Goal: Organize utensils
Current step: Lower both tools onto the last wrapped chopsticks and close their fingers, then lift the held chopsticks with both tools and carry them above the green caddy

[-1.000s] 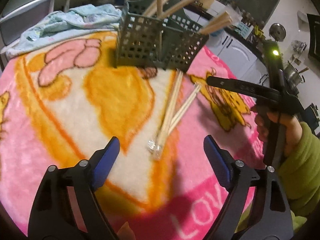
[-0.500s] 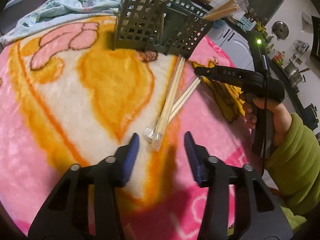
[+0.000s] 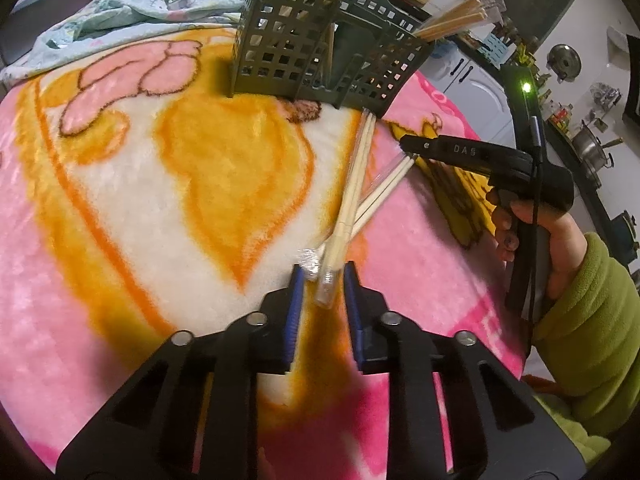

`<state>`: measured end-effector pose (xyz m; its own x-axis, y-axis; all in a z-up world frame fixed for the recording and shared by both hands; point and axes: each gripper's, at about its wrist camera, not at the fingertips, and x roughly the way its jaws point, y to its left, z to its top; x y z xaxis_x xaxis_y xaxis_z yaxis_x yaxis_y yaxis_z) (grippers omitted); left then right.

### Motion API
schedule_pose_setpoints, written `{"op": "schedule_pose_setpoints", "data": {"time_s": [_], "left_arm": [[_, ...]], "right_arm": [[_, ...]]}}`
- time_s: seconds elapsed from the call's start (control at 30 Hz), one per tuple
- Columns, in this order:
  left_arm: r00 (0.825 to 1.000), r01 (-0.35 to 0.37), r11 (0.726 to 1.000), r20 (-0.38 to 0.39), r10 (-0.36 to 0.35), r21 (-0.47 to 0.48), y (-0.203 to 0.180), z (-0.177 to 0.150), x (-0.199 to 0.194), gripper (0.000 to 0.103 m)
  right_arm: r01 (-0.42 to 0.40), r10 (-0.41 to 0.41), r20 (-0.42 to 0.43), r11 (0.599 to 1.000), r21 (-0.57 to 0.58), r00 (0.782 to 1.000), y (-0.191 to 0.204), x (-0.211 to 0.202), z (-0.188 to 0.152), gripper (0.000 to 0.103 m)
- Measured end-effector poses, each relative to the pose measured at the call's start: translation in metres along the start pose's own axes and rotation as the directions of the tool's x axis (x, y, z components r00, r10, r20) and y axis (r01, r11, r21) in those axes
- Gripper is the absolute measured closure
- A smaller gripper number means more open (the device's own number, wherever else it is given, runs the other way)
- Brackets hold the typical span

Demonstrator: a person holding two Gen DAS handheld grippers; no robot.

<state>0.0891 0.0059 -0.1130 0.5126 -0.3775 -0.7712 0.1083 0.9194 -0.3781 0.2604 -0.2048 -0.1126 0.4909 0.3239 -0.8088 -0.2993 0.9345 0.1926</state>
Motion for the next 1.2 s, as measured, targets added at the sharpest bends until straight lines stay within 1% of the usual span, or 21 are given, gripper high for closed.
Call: {"op": "schedule_pose_setpoints", "data": {"time_s": [0.13,0.17,0.3,0.5,0.67,0.8,1.0,1.2], "left_arm": [[1.000,0.007,1.000,-0.006,-0.006,0.012,0.000,0.000,-0.002,0.097],[1.000,0.011,1.000,-0.003,-0.011,0.017,-0.001,-0.001,-0.004,0.097],[1.000,0.025,0.999,0.019,-0.025,0.021,-0.001,0.002,-0.013,0.099],[0.996,0.038,0.999,0.076,-0.038,0.000,0.005,0.009,-0.034,0.100],[0.989,0.043,0.999,0.142,-0.043,0.005,0.006,0.019,-0.056,0.100],[0.978,0.042,0.999,0.201,-0.048,0.034,0.002,0.026,-0.076,0.100],[0.950,0.033,0.996,0.306,-0.055,0.078,-0.005,0.047,-0.109,0.101],[0.924,0.034,0.991,0.374,-0.079,0.127,-0.016,0.063,-0.136,0.101]], "right_arm": [[0.002,-0.002,0.007,1.000,0.009,1.000,-0.002,-0.001,-0.001,0.091],[0.003,-0.003,0.012,1.000,0.011,1.000,-0.002,-0.002,-0.001,0.094],[-0.005,0.004,0.041,1.000,0.027,0.999,-0.006,-0.010,-0.002,0.096],[-0.011,0.009,0.100,1.000,0.021,0.995,-0.007,-0.030,0.003,0.098],[-0.021,0.027,0.169,0.999,-0.038,0.985,0.006,-0.061,0.010,0.098],[-0.037,0.056,0.215,0.995,-0.092,0.975,0.023,-0.084,0.014,0.098],[-0.062,0.112,0.285,0.982,-0.181,0.952,0.053,-0.120,0.020,0.099],[-0.066,0.158,0.353,0.964,-0.258,0.922,0.079,-0.156,0.027,0.099]]}}
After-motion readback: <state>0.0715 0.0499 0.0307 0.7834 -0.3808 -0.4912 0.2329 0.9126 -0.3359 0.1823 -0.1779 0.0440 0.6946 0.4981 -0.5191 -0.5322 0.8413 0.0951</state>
